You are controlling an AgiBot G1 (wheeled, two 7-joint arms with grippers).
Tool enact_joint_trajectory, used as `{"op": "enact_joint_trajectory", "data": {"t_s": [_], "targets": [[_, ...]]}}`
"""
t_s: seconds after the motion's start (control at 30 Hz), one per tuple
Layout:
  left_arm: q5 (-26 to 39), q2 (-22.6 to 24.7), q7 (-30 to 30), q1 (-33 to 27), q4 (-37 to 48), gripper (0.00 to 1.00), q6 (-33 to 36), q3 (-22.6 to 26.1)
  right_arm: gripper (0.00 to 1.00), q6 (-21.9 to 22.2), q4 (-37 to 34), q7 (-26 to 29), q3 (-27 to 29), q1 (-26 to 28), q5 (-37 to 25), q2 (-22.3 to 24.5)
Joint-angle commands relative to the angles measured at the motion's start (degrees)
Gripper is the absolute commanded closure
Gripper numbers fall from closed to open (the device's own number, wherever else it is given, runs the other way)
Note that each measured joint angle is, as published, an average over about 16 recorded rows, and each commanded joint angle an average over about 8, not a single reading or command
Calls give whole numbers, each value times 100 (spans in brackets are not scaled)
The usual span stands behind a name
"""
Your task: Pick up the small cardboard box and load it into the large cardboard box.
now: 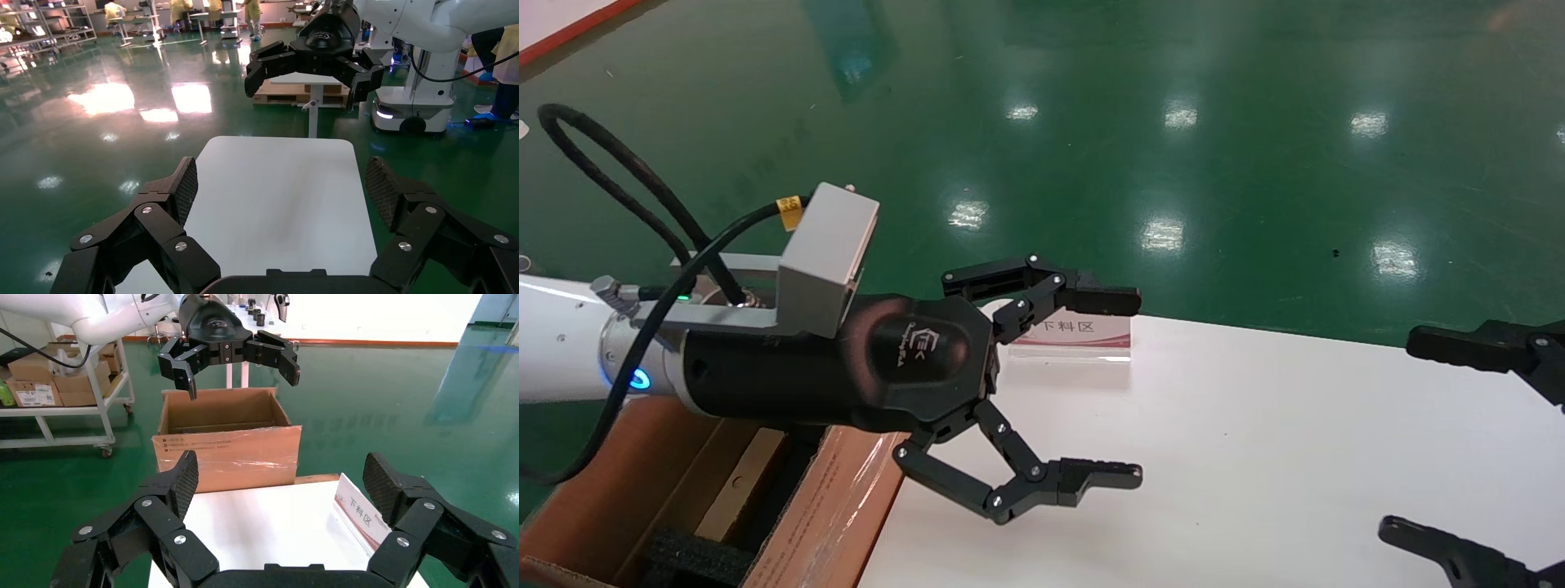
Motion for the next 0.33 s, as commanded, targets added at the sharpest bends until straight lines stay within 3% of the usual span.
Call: {"op": "enact_joint_trajectory", "data": {"t_s": [0.03, 0.33], "targets": [[0, 0, 0, -1, 0, 0, 0, 1, 0, 0, 0, 0, 0, 0, 0, 0], [0, 0, 0, -1, 0, 0, 0, 2, 0, 0, 0, 0, 0, 0, 0, 0]]}}
